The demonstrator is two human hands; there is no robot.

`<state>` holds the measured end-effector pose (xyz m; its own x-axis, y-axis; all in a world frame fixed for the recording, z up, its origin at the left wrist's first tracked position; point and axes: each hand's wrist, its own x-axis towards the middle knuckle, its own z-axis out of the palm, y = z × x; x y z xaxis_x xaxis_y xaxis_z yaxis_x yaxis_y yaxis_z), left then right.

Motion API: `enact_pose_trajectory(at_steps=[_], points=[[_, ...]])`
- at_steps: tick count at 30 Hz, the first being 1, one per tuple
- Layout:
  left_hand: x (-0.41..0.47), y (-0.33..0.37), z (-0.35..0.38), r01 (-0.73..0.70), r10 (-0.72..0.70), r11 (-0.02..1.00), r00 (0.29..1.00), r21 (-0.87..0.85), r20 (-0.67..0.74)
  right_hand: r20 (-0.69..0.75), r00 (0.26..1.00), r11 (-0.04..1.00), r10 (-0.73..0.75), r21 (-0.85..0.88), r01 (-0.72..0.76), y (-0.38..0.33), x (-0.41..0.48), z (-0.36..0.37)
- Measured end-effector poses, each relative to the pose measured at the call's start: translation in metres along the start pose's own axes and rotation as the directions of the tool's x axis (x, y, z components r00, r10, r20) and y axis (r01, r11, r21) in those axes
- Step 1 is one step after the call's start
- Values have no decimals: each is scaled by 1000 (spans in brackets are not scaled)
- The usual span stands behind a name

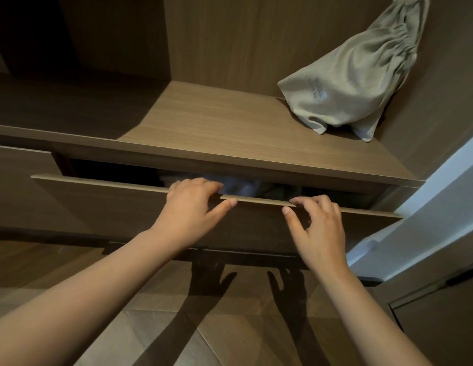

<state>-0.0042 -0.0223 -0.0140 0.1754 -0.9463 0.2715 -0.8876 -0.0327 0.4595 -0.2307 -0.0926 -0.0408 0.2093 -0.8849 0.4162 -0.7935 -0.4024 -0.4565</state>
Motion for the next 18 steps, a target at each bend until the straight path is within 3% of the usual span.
enact_pose_trajectory(at_steps=[5,10,18], points=[[1,-1,10,1,-8,997,996,81,90,9,999,995,48,92,-49,8,-14,-8],[-1,-4,19,62,-65,998,984,24,163,47,991,974,128,183,-135,13,-25,-12],[-11,-5,25,147,-103,986,908,-79,405,71,982,972,177,141,-186,13,-40,-23]])
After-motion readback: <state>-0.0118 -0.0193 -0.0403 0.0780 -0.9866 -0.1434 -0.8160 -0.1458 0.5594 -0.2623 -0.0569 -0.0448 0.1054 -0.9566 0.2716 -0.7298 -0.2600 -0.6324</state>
